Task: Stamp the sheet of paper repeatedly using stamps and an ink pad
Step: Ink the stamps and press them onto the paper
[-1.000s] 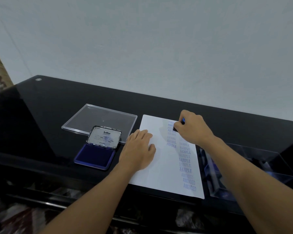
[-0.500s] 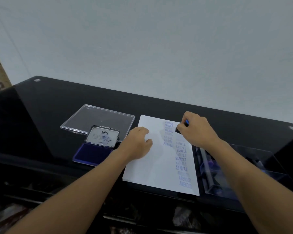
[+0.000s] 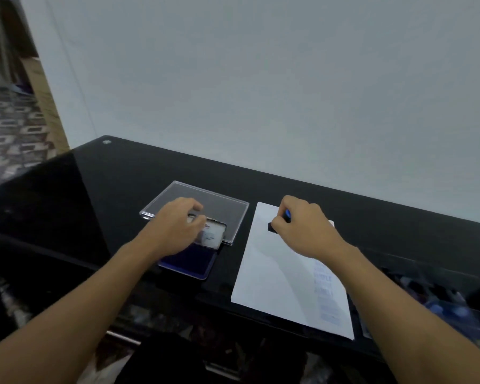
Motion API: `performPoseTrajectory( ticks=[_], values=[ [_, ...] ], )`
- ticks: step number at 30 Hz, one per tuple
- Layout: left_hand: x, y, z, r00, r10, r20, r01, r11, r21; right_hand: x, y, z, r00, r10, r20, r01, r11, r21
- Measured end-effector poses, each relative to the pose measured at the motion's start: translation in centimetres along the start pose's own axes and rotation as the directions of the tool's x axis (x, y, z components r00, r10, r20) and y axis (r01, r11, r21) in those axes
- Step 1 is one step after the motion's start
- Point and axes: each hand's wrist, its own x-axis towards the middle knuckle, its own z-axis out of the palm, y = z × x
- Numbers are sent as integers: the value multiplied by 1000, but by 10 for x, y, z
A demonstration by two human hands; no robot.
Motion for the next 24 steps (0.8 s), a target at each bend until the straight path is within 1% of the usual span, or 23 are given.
performPoseTrajectory(
  ticks=[4,7,13,16,18,21,24],
  values=[
    [-13,-42,-21,986,-147,-73,148,989,7,5,-27,30,995,-74,59,74,997,3],
    [-22,-70,-25,977,-194,-87,197,980,22,9,-45,51,986,-125,113,126,992,0],
    [-34,-100,-10,975,-184,-121,195,977,81,16,-74,89,963,-194,189,203,979,-24],
    [-33,-106,2,966,-224,-129,237,967,93,18,-81,102,955,-207,215,218,976,-29],
    [-36,-107,13,962,-237,-139,257,954,155,20,-82,108,949,-205,239,221,974,-41],
    [-43,-104,27,959,-217,-180,260,926,272,23,-83,114,946,-196,258,218,974,-59],
    [-43,-105,28,958,-204,-203,260,917,304,24,-82,121,943,-204,263,231,970,-79]
  ],
)
